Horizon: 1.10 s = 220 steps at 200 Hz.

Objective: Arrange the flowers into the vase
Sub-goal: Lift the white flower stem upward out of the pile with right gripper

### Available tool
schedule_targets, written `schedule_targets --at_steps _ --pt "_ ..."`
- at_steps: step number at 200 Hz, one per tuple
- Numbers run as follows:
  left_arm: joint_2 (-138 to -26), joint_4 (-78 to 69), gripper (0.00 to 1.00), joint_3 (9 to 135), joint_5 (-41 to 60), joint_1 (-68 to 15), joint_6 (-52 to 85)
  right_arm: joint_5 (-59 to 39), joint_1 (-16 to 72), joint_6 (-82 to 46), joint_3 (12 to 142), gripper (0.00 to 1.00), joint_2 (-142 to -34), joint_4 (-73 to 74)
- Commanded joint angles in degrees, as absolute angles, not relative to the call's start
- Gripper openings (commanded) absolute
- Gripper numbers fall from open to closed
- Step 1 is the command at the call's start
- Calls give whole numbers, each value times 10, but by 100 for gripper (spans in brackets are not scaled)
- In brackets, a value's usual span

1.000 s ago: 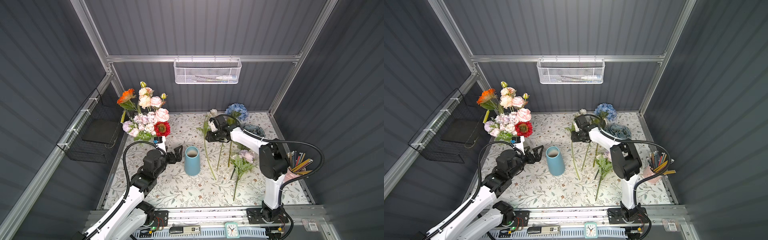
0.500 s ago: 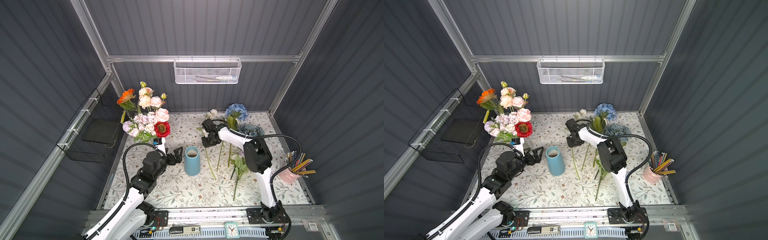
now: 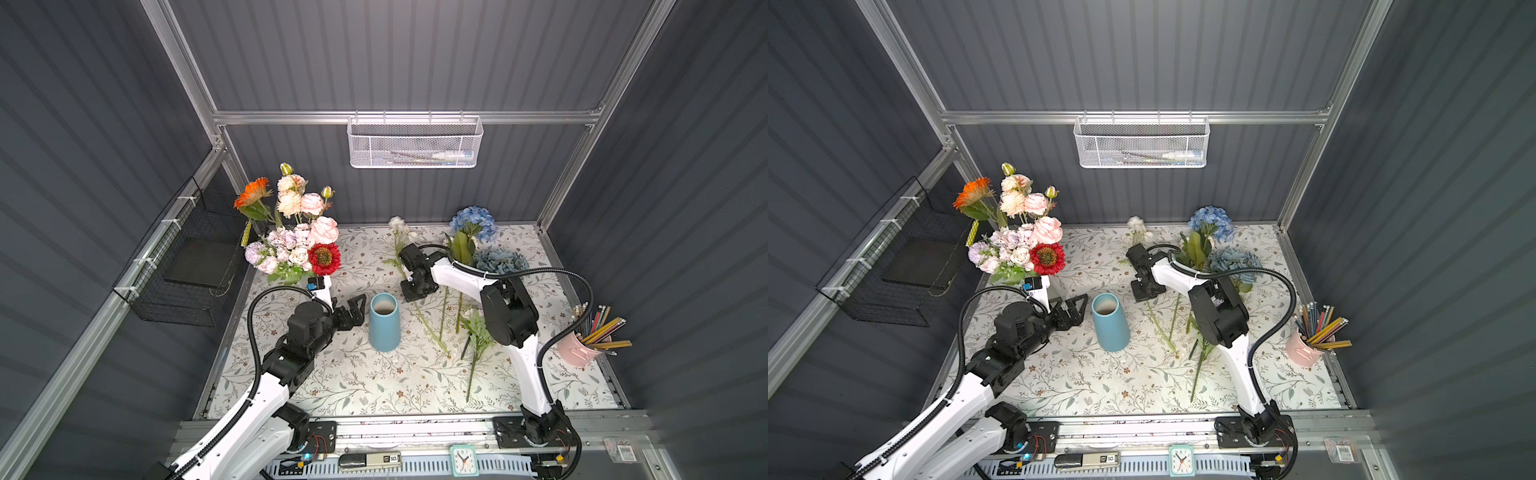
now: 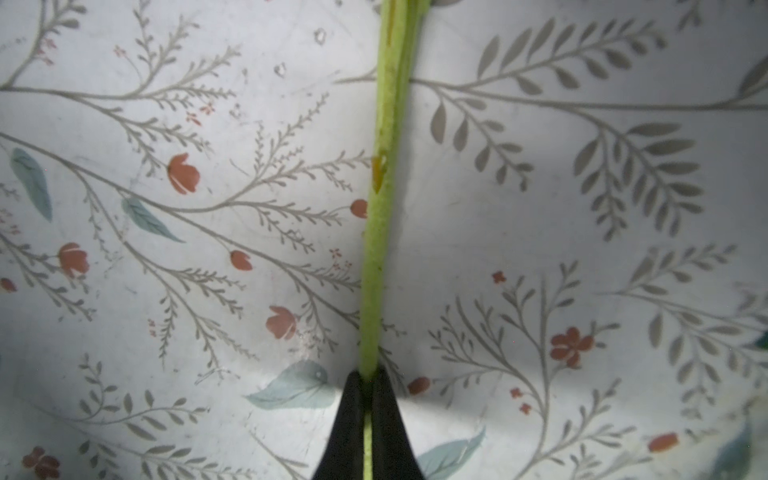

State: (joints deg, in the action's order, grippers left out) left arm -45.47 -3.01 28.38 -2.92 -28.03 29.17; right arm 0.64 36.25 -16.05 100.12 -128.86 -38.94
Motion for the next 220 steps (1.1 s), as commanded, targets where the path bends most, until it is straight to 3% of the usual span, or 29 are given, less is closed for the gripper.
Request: schedule_targets --at_steps 1,92,153,220 --pt "-462 -41 100 286 -19 -279 299 6 358 -176 967 0 -1259 -384" --pt "-478 -48 100 299 -16 -279 298 -125 315 -206 820 0 -1072 -204" --pt "-470 -49 100 300 -18 -279 300 -157 314 -212 706 0 -923 -27" --pt "-456 -61 100 285 -25 -279 307 -103 368 -94 638 0 -784 142"
